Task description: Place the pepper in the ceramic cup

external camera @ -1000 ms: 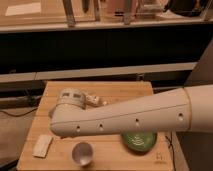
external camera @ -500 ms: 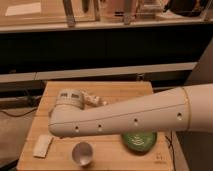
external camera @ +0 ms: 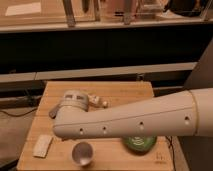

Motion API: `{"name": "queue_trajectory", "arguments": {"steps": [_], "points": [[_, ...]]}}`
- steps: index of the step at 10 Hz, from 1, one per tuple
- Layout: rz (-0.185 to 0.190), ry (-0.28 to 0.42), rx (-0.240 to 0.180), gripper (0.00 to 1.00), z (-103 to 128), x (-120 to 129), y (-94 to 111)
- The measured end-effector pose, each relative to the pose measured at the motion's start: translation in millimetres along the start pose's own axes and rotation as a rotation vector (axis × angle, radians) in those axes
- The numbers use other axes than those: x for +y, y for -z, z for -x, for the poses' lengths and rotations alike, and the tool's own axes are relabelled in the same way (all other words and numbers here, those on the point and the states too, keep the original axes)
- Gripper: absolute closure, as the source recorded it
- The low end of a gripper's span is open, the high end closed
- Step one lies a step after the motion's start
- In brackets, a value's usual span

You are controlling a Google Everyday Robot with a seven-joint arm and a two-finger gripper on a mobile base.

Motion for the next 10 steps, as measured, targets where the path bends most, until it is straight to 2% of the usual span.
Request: {"name": "queue_trajectory", "arguments": {"steps": [4,10], "points": [[0.016,-0.017,-0.021,1.0,-9.2,17.8,2.8],[0.062,-0.018,-0.047,1.0,-8.9,35.8,-10.6]]}}
